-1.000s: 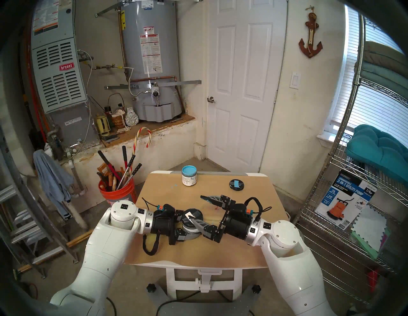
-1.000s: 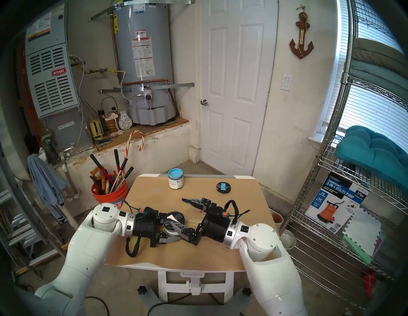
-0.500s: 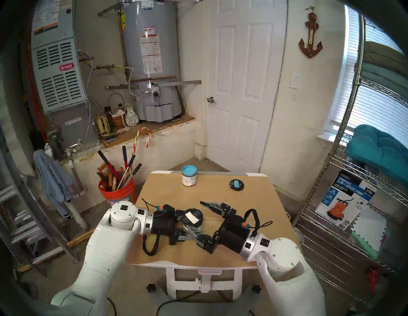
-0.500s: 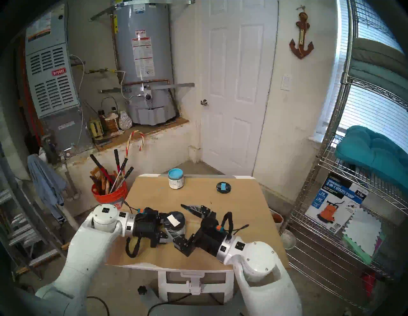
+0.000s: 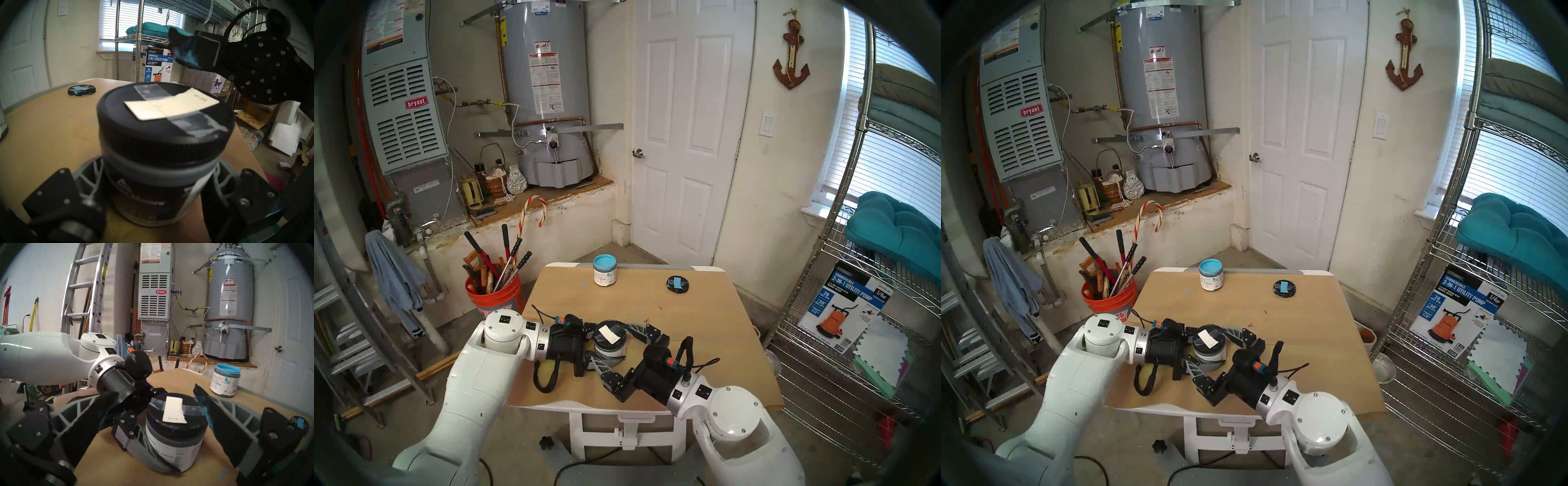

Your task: Open paint jar

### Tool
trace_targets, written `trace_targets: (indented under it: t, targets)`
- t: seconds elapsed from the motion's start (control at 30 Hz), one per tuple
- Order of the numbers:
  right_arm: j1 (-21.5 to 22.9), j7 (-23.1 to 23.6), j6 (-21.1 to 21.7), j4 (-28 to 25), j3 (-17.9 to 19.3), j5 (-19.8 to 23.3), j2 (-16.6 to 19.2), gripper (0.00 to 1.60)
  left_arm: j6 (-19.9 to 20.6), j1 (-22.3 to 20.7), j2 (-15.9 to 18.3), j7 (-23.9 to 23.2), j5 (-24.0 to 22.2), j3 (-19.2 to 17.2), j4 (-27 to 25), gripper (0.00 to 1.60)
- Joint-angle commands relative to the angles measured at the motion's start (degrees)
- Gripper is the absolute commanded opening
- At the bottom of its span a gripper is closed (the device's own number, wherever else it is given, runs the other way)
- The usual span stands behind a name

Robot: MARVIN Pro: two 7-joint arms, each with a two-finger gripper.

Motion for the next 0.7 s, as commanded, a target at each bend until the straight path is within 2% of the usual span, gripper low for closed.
trace_targets:
  t: [0.0, 0.17, 0.67]
  targets:
    - [2.47, -1.57, -1.44, 0.35, -0.3, -0.22, -1.75, 1.6, 0.3, 0.66, 0.18, -0.56, -0.35, -0.08, -1.33, 0.0]
    - [3.58, -1.93, -1.5, 1.12, 0.32, -0.13, -1.97, 1.6, 0.57, 0.77, -0.12, -0.79, -0.56, -0.33, -2.91, 0.0]
    - [4.53, -2.24, -1.1, 1.74, 0.64, 0.67, -1.92, 1.6, 0.51, -0.11, -0.46, -0.86, -0.21, -0.78, -2.71, 0.0]
